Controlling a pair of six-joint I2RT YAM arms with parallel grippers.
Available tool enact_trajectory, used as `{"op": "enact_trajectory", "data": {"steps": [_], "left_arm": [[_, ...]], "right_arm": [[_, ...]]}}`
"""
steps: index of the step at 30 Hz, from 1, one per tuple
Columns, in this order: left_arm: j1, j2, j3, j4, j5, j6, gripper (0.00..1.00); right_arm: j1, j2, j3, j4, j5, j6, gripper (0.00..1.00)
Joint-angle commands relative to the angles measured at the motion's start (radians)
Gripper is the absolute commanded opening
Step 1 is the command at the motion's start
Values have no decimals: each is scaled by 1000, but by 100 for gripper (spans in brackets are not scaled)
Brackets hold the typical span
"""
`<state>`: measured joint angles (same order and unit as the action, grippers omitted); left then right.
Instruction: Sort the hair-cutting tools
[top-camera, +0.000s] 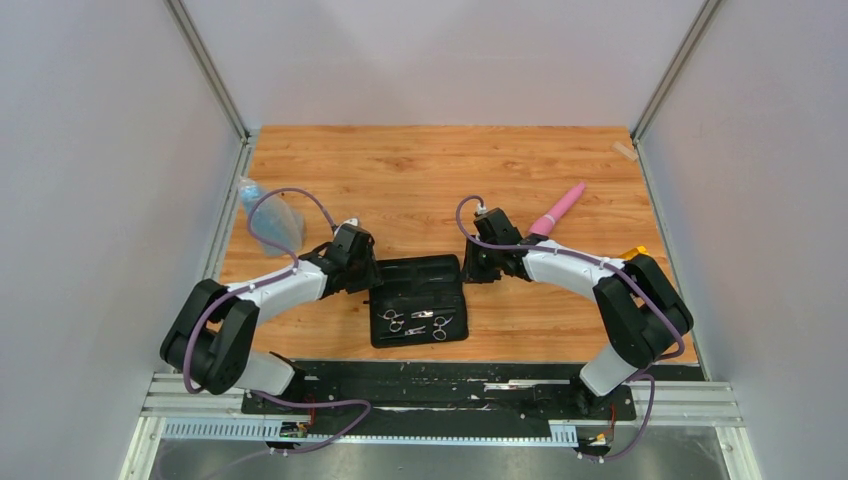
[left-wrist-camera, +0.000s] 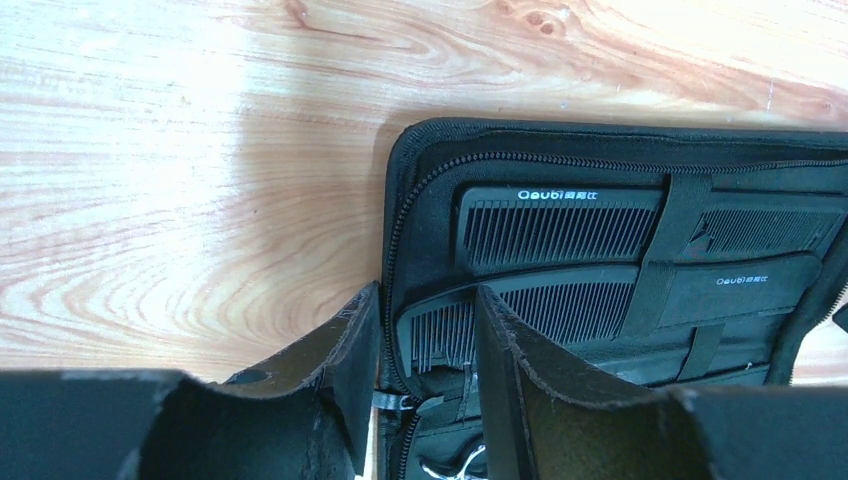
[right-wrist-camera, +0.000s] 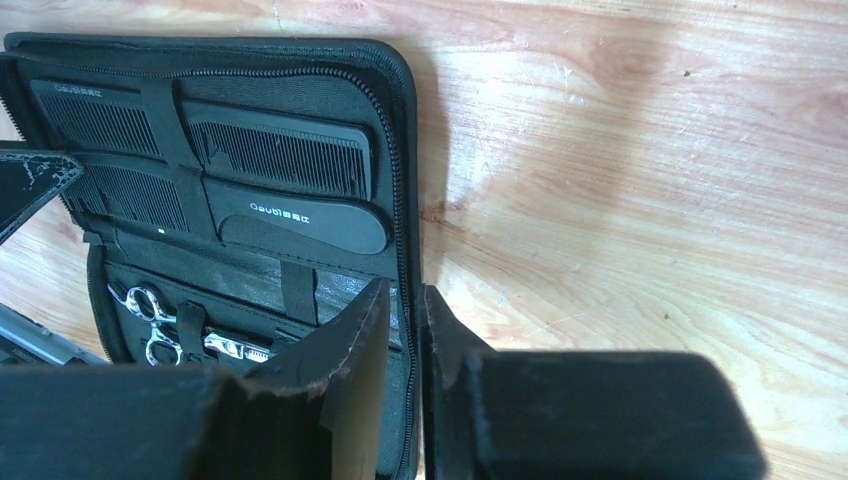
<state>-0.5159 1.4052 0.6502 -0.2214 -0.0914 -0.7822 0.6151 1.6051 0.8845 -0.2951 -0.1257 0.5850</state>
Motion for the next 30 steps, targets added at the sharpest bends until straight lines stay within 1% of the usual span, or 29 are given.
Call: {"op": "enact_trajectory", "data": {"steps": [1, 5, 8, 10, 11, 12, 13, 14, 15, 17, 18, 19, 20, 21, 22, 24, 25, 27, 30], "left_arm": [[-5, -23, 3, -39, 62, -41, 46], [-19, -82, -55, 13, 208, -129, 41], [-29, -130, -54, -23, 229, -141, 44], [-30, -183, -24, -107, 192, -123, 52], [-30, -216, -12, -129, 148, -114, 60], [-29, -231, 16, -172, 126, -90, 64], [-30, -250, 32, -189, 84, -73, 71], [-29, -254, 68, -215, 64, -36, 75], [-28, -248, 86, -223, 37, -12, 81], [-26, -199, 148, -224, 47, 81, 89], [-27, -140, 199, -222, 62, 152, 91], [-27, -107, 228, -225, 93, 187, 92], [-27, -38, 278, -227, 111, 250, 93], [-27, -4, 303, -225, 148, 280, 93], [-27, 64, 348, -225, 178, 336, 93], [-27, 153, 409, -229, 212, 407, 92], [-27, 179, 426, -231, 218, 433, 91], [-27, 233, 464, -242, 220, 436, 90], [-27, 239, 465, -230, 211, 413, 90]], "right_arm": [[8, -18, 22, 12, -14, -5, 19], [8, -39, 24, 1, -12, -23, 23], [7, -69, 28, -22, -12, -44, 28], [9, -94, 27, -54, -10, -55, 33], [11, -110, 24, -72, -3, -57, 35], [13, -127, 18, -93, 5, -56, 38], [16, -145, 7, -112, 11, -53, 40], [20, -166, -7, -130, 15, -45, 42], [21, -185, -24, -152, 20, -30, 45], [23, -235, -61, -192, 24, -2, 46], [23, -253, -81, -205, 18, 11, 47], [23, -270, -101, -214, 8, 24, 47], [24, -284, -127, -221, -2, 34, 47], [27, -298, -146, -224, -15, 44, 47], [29, -307, -161, -224, -31, 52, 46], [32, -314, -182, -223, -55, 63, 45], [32, -309, -187, -224, -64, 62, 45], [32, -285, -187, -224, -76, 48, 44], [32, -237, -174, -221, -76, 23, 37]]}}
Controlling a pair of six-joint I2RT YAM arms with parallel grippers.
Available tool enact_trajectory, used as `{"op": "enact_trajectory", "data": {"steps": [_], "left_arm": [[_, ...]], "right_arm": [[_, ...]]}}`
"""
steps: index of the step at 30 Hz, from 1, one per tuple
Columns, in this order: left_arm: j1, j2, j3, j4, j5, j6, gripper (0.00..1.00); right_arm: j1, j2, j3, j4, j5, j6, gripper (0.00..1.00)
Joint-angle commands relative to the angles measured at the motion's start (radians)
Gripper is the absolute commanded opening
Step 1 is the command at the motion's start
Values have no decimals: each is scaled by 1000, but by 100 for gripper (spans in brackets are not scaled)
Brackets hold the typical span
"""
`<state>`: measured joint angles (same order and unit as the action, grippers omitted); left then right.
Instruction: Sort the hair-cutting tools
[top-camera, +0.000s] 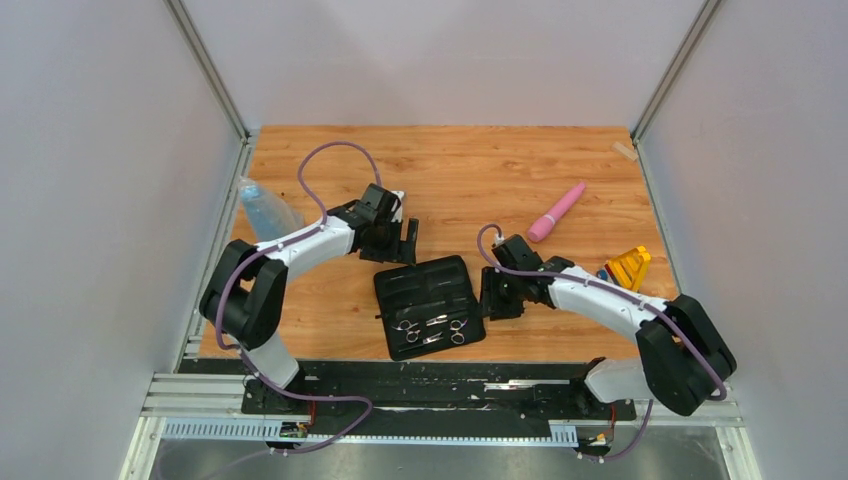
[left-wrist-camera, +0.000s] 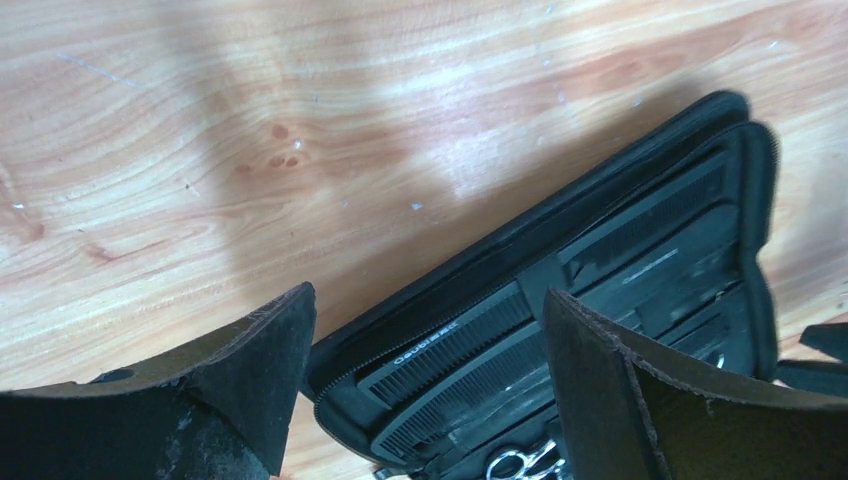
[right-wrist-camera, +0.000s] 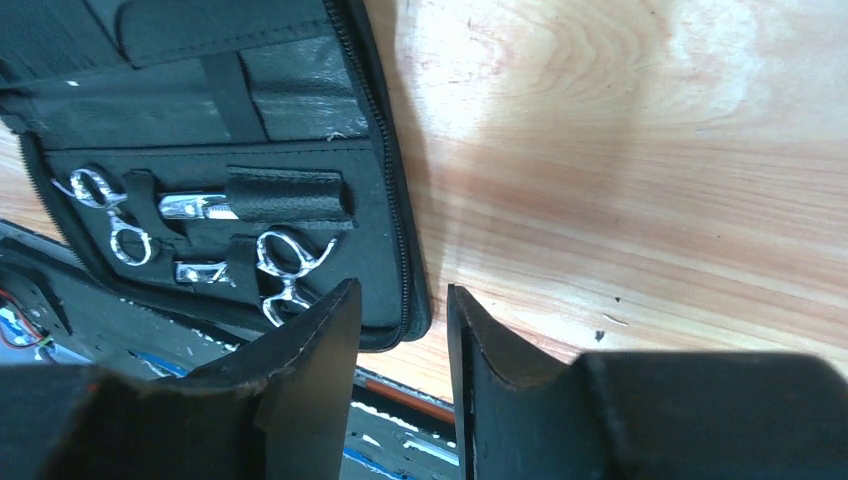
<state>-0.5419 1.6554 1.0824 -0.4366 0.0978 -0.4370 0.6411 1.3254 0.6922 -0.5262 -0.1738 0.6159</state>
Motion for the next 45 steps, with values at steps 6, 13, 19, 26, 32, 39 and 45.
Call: {"op": "enact_trajectory", "data": {"steps": [6, 13, 19, 26, 32, 39, 45], "left_arm": [[4, -92, -25, -32, -47, 48, 89], [115, -261, -199, 9, -15, -64, 88], [174, -328, -263, 12, -15, -97, 88], [177, -294, -309, 100, 56, -170, 88], [177, -206, -311, 210, 179, -227, 89], [176, -128, -296, 305, 277, -273, 89], [173, -100, -285, 341, 381, -295, 87]], "right_arm": [[-3, 198, 136, 15, 37, -143, 15], [-71, 440, 466, 25, 170, -385, 3], [-74, 622, 787, 20, 265, -569, 14], [-96, 482, 652, 21, 145, -357, 54], [-167, 255, 286, 182, -65, -118, 57], [-184, 108, 36, 440, -231, 73, 60], [-196, 199, 15, 516, -295, 113, 60]]}}
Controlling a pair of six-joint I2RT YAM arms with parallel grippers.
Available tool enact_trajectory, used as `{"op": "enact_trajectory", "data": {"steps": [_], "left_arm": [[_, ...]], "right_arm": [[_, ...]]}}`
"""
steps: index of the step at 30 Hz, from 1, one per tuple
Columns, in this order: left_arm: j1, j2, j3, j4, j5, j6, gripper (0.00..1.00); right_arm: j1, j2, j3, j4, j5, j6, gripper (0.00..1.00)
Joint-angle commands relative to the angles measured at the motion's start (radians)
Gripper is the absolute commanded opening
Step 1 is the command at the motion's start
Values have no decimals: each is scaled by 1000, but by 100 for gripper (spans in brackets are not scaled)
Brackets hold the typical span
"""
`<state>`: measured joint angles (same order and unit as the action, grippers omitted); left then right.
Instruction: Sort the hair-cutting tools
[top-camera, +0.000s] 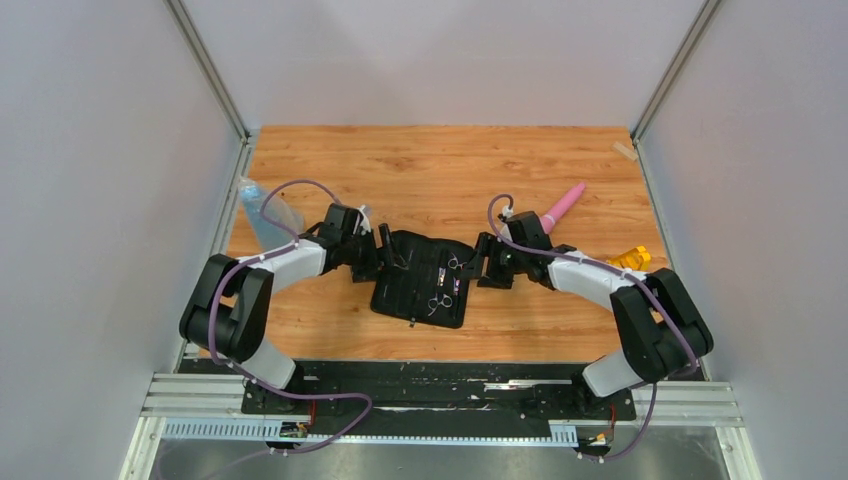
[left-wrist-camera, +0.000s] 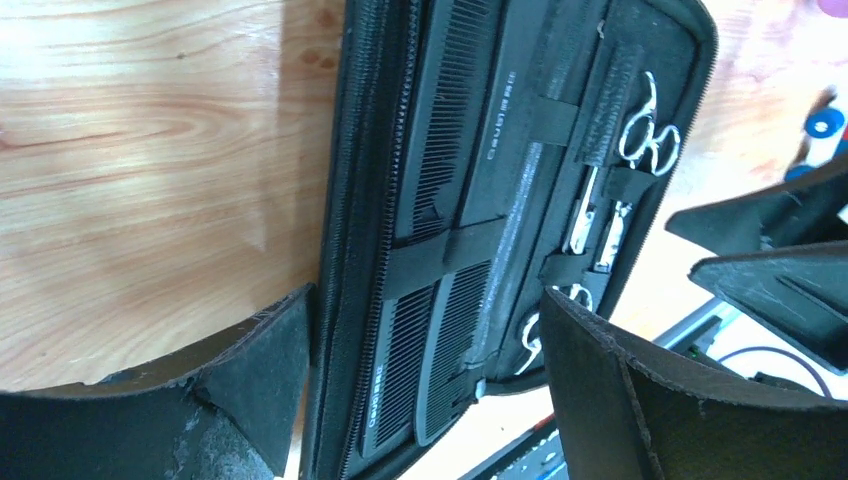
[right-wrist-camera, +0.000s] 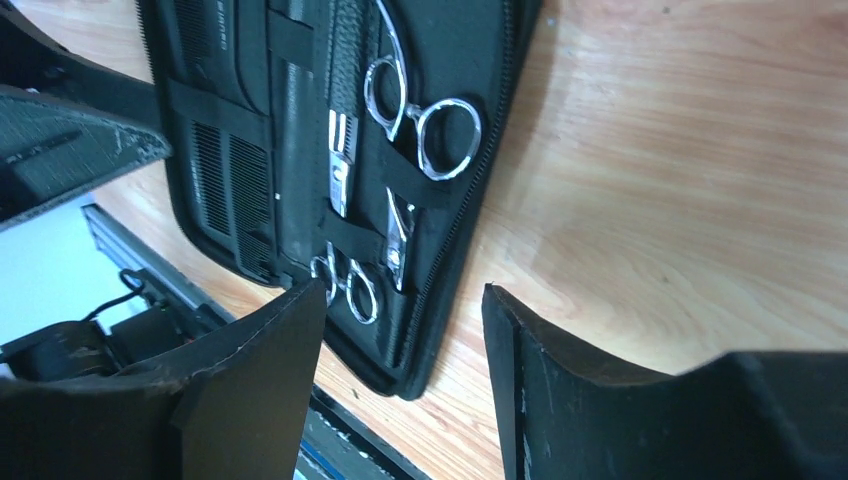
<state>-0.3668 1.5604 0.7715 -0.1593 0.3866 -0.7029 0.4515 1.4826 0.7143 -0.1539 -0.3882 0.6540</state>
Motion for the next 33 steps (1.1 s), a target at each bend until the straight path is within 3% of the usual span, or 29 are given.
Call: {"op": "enact_trajectory", "data": {"steps": [1, 7, 13, 26, 33], "left_arm": [[-2, -13, 28, 58, 109, -27, 86], [-37, -95, 51, 31, 156, -23, 81], [-155, -86, 87, 143, 208, -114, 80], [-284, 156, 138, 362, 233, -228, 79], [-289, 204, 105, 393, 209, -243, 78]], "right_arm": [[-7, 52, -12, 172, -87, 84, 60], [-6, 94, -40, 244, -119, 109, 60], [-11, 107, -69, 301, -152, 138, 60], [-115, 47, -231, 562, -296, 316, 67], [-157, -40, -273, 522, -246, 332, 68]]}}
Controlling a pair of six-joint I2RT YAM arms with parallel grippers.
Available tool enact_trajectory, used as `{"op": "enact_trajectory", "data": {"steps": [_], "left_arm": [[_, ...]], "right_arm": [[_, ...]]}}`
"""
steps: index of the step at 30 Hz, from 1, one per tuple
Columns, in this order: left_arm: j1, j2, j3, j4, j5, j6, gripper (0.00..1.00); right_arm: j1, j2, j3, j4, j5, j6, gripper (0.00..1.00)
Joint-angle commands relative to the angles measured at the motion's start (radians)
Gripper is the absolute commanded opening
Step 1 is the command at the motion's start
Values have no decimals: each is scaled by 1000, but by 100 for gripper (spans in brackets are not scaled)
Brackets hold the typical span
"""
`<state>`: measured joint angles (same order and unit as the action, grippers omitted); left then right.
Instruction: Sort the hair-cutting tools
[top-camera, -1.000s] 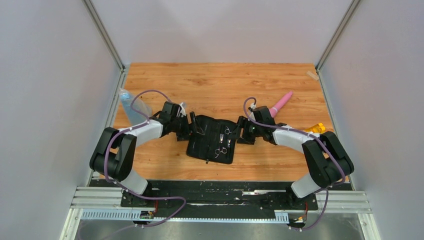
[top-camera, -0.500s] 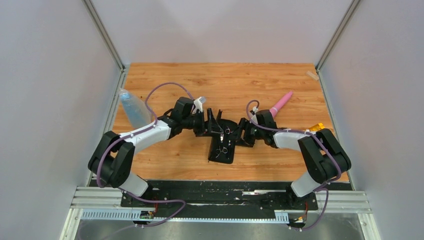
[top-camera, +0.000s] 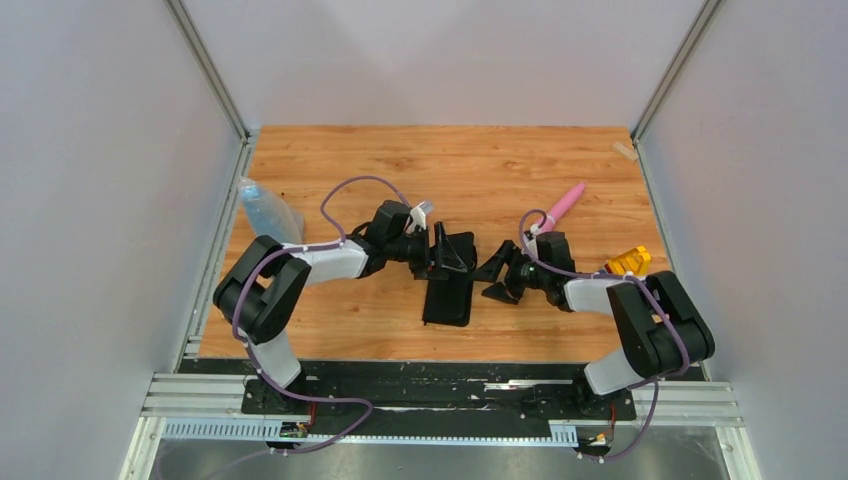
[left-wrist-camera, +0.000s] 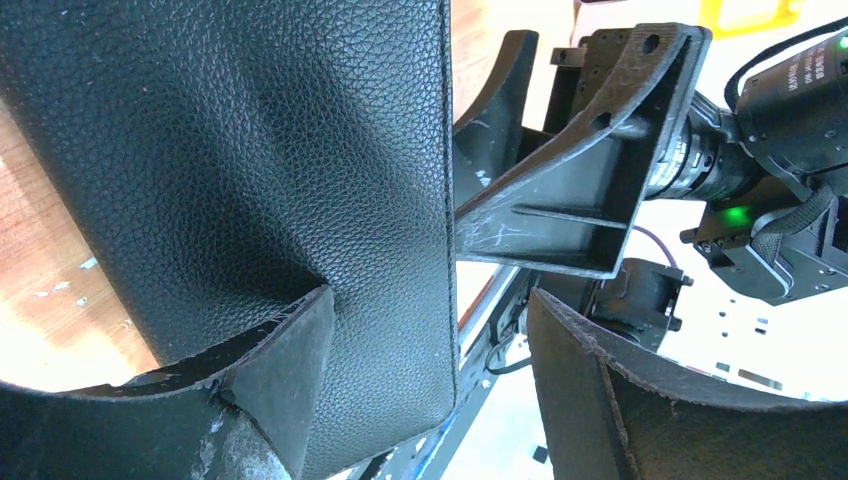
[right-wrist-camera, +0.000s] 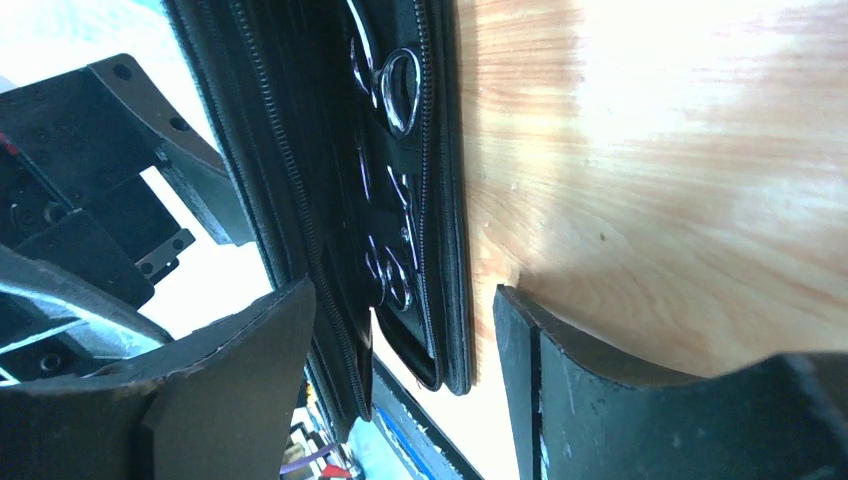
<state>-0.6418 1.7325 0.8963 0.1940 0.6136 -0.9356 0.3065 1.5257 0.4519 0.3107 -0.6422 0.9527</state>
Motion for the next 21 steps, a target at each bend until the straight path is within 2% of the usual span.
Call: {"op": "enact_trajectory", "data": {"steps": [1, 10, 16, 21], "left_arm": [[-14, 34, -21, 37, -24, -8, 78], [-13, 71, -13, -13, -54, 12, 78], [-13, 64, -6, -20, -48, 13, 78], [-13, 46, -2, -29, -45, 15, 78]], "right_arm": [[-15, -97, -10, 42, 20, 27, 68], [-17, -168, -1, -13, 67, -10, 66], [-16, -61, 35, -22, 42, -30, 58], [-14, 72, 57, 5, -14, -33, 48]]}}
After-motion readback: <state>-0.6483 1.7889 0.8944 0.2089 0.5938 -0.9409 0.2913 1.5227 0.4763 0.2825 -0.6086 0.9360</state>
